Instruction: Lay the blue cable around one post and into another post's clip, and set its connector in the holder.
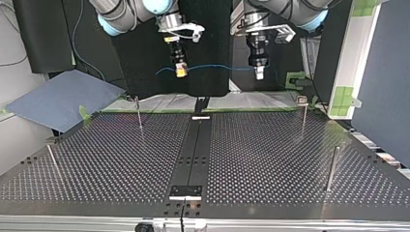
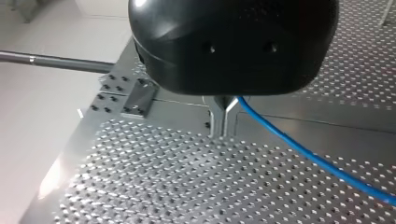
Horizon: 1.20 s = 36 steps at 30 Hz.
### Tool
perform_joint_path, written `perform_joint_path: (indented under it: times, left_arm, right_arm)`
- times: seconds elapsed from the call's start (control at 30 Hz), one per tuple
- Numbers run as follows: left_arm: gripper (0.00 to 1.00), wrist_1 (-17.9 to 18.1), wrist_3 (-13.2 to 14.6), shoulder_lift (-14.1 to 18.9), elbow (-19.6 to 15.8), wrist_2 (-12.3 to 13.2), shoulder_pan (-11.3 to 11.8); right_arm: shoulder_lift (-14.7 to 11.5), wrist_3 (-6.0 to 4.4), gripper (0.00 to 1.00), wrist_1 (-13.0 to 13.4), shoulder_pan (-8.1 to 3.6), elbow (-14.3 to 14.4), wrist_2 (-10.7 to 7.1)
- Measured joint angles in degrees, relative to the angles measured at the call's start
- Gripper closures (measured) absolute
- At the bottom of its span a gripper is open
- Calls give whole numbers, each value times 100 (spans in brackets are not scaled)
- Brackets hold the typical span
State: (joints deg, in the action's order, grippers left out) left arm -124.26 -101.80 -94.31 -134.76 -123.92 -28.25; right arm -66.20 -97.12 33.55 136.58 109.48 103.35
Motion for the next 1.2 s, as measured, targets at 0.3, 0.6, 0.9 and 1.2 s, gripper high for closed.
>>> perform_joint_path:
  times: [0.3, 0.6, 0.9, 1.2]
  left_arm:
    - [100, -531, -393, 532, 240, -11, 4]
    - [100, -986, -822, 990, 457, -224, 47]
    - [100, -1457, -1000, 1458, 769, -525, 182]
    - [100, -1929, -1241, 1881, 1099, -690, 383]
  right_arm:
    - [-466, 23, 100, -365, -75, -416, -84]
    - [-924, 165, 100, -462, -55, -696, -444]
    - [-1373, 406, 100, -689, -14, -1126, -625]
    - [-1714, 668, 100, -889, 91, -1358, -674]
